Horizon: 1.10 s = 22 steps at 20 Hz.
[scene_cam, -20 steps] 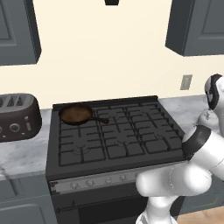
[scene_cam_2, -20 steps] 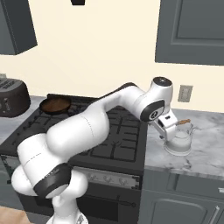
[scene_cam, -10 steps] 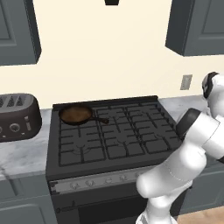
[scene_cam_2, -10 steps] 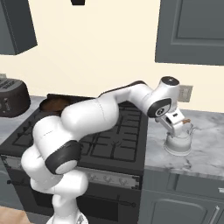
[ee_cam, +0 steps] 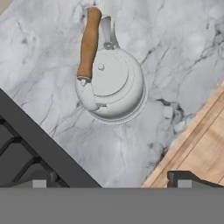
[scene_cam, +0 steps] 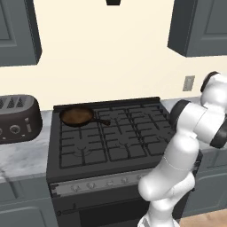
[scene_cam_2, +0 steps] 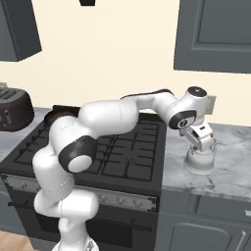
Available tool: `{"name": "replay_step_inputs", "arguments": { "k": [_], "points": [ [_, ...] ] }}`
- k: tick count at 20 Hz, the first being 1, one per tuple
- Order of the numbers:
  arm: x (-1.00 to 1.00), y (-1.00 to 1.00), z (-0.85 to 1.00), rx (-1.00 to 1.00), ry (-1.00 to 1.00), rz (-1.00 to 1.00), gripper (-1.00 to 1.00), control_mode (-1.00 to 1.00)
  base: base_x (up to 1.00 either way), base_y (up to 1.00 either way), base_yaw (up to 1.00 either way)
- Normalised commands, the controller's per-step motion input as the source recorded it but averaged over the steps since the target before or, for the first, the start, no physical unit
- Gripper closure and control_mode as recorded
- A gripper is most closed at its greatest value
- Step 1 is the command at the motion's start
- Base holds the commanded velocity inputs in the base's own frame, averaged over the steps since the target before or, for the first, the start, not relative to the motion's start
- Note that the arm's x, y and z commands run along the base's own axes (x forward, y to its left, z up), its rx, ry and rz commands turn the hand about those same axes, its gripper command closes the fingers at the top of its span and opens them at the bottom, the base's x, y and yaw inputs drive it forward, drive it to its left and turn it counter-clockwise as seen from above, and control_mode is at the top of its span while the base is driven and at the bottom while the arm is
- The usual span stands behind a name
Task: Pick the kettle from the counter and place it on a stove burner. Then turn the burner on.
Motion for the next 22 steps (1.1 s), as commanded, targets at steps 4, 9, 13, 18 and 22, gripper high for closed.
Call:
{"name": "replay_step_inputs", "arguments": {
  "k": [4, 9, 13, 18, 22],
  "points": [
    [0.46, -0.06, -0.11, 0.0, 0.0, 0.0, -1.0, -1.0, 0.0, 0.0, 0.0],
    [0.38, -0.17, -0.11, 0.0, 0.0, 0.0, -1.0, -1.0, 0.0, 0.0, 0.0],
    [0.29, -0.28, -0.11, 0.0, 0.0, 0.0, -1.0, -1.0, 0.0, 0.0, 0.0],
    [0.29, -0.29, -0.12, 0.0, 0.0, 0.0, -1.0, -1.0, 0.0, 0.0, 0.0],
    [0.33, -0.18, -0.2, 0.0, 0.0, 0.0, -1.0, -1.0, 0.0, 0.0, 0.0]
  ]
}}
